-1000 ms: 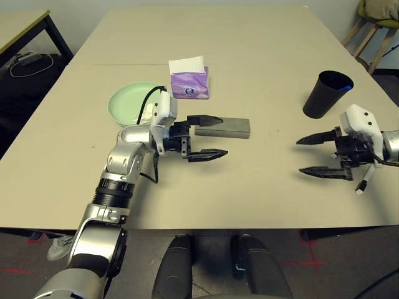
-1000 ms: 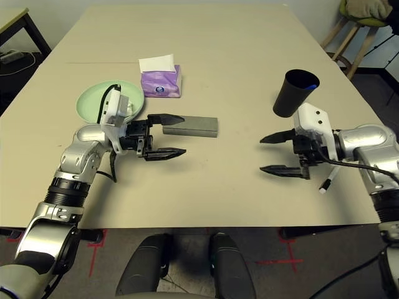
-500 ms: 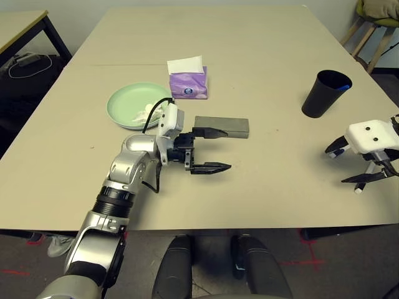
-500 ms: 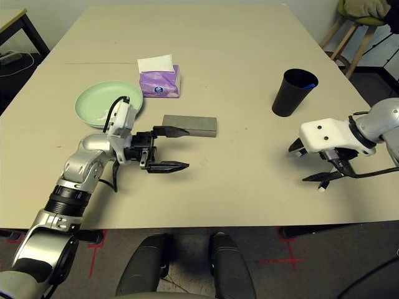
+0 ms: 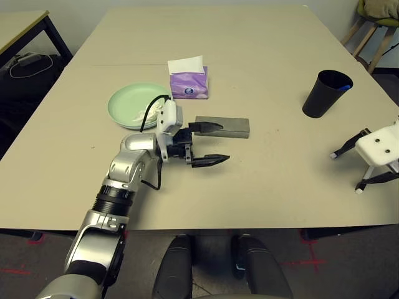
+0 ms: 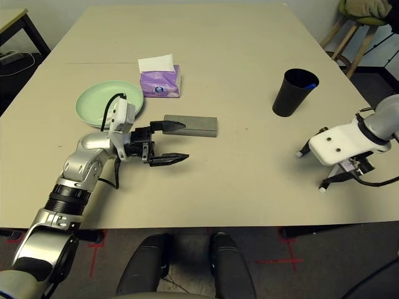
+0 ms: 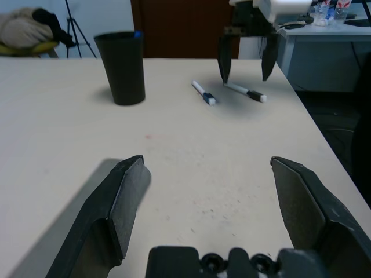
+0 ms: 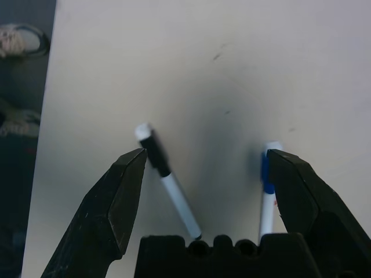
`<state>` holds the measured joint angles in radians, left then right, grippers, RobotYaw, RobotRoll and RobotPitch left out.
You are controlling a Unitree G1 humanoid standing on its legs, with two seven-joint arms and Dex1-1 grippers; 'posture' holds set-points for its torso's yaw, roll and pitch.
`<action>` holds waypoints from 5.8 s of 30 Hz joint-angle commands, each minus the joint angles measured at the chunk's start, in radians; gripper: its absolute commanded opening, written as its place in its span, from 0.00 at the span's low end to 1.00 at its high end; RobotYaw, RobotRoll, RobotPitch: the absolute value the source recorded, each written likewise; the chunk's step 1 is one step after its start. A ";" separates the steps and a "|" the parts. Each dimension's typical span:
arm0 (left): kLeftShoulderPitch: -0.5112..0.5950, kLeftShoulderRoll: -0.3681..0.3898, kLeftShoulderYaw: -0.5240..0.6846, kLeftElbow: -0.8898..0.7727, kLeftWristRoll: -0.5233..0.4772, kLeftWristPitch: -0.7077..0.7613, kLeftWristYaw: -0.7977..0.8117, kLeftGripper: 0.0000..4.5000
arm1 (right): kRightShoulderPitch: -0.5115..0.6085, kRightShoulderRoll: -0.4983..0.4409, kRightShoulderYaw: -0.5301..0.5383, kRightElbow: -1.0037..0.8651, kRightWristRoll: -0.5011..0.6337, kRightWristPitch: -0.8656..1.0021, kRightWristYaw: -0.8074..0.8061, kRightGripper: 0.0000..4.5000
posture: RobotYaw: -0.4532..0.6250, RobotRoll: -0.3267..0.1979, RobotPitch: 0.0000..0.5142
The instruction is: Organize and tidy the items on the table.
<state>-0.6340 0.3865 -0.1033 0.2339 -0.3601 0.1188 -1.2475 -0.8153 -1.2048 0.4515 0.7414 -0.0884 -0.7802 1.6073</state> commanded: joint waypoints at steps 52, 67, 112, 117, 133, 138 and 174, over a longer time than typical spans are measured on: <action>-0.057 -0.013 0.000 0.080 0.011 -0.035 -0.005 0.99 | 0.008 0.036 0.049 0.218 -0.269 -0.466 -0.247 1.00 | 0.48 0.62 0.31; -0.043 0.000 0.007 0.058 0.008 -0.028 0.004 1.00 | -0.068 0.085 0.086 0.252 -0.262 -0.440 -0.148 0.42 | 0.51 0.62 0.30; -0.070 -0.011 0.025 0.081 0.007 -0.011 0.054 1.00 | 0.024 0.333 -0.417 -0.314 0.598 0.923 -0.316 0.07 | 0.47 0.62 0.26; -0.073 -0.012 0.021 0.084 0.011 -0.009 0.062 1.00 | 0.066 0.499 -0.521 -0.406 0.620 0.997 -0.537 0.07 | 0.47 0.62 0.26; -0.080 0.006 0.032 0.054 0.005 0.052 0.111 1.00 | 0.054 0.676 -0.710 -0.542 0.608 1.170 -1.077 0.07 | 0.49 0.62 0.24; -0.095 0.003 0.030 0.074 0.010 0.048 0.116 1.00 | 0.011 0.672 -0.732 -0.523 0.551 1.226 -1.241 0.07 | 0.48 0.62 0.23; -0.082 0.005 0.032 0.064 0.006 0.064 0.138 1.00 | -0.062 0.704 -0.798 -0.418 0.388 1.228 -1.579 0.07 | 0.48 0.62 0.25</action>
<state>-0.7275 0.3896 -0.0763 0.2953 -0.3559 0.1790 -1.1105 -0.8806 -0.4978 -0.3503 0.3242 0.3098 0.4426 0.0204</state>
